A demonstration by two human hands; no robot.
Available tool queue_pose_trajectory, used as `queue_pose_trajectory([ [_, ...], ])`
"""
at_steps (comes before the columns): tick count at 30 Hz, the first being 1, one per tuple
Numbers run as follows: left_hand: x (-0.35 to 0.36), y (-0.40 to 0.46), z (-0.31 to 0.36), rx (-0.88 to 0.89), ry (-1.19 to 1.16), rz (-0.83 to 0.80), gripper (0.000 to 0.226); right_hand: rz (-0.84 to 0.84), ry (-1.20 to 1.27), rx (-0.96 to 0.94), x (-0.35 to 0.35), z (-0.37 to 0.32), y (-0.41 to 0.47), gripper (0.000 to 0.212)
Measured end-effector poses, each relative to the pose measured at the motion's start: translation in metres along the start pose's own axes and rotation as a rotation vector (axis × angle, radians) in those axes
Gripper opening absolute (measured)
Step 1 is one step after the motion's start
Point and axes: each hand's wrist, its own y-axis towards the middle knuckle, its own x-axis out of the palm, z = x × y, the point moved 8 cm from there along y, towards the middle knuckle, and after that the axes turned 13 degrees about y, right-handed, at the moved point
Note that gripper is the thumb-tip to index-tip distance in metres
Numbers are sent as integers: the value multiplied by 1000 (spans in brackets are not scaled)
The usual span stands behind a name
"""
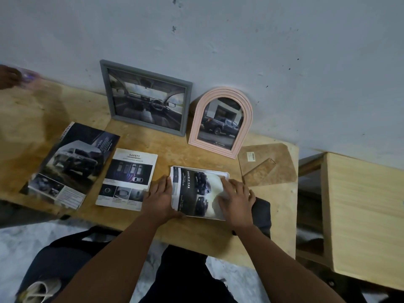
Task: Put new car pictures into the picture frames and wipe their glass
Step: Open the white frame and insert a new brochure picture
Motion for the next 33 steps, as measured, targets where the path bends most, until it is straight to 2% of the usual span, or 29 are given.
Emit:
queue_pose_trajectory([
  [3, -8, -6, -3, 23, -52, 39, 136, 6, 527, 34, -13, -12, -10, 67],
  [5, -26, -18, -4, 25, -149, 192, 105, 11, 791, 78, -25, -20, -11, 69],
  [7, -45, -35, -11, -12, -404, 350, 59, 19, 855, 91, -40, -36, -6, 74],
  [10, -56, -54, -28, -141, -971, 326, 14, -31, 851, 56, -54, -76, 6, 79],
  [11, -58, -58, -39, -195, -1076, 327, 10, -51, 862, 61, -54, -91, 12, 80],
  [13, -63, -67, -66, -308, -1199, 371, 36, -103, 879, 100, -47, -120, 24, 81],
  [15, -68, -80, -99, -425, -1306, 439, 42, -196, 857, 158, -27, -148, 37, 76],
  [18, -62, -98, -157, -608, -1392, 516, 30, -322, 691, 135, 7, -201, 49, 52],
  [20, -55, -106, -192, -652, -1365, 566, 30, -335, 631, 74, 29, -239, 55, 41],
  [22, -52, -115, -225, -708, -1323, 614, 12, -339, 589, 25, 53, -274, 66, 32],
  [23, -49, -118, -240, -741, -1321, 626, 10, -344, 549, 24, 67, -288, 73, 27],
  [25, -38, -119, -268, -778, -1367, 594, 29, -376, 513, 42, 99, -311, 87, 16],
  [29, 0, -103, -318, -775, -1290, 505, 36, -394, 481, 22, 163, -352, 110, 12],
  [33, 25, -96, -336, -782, -1208, 424, 16, -442, 509, 62, 209, -355, 117, 27],
])
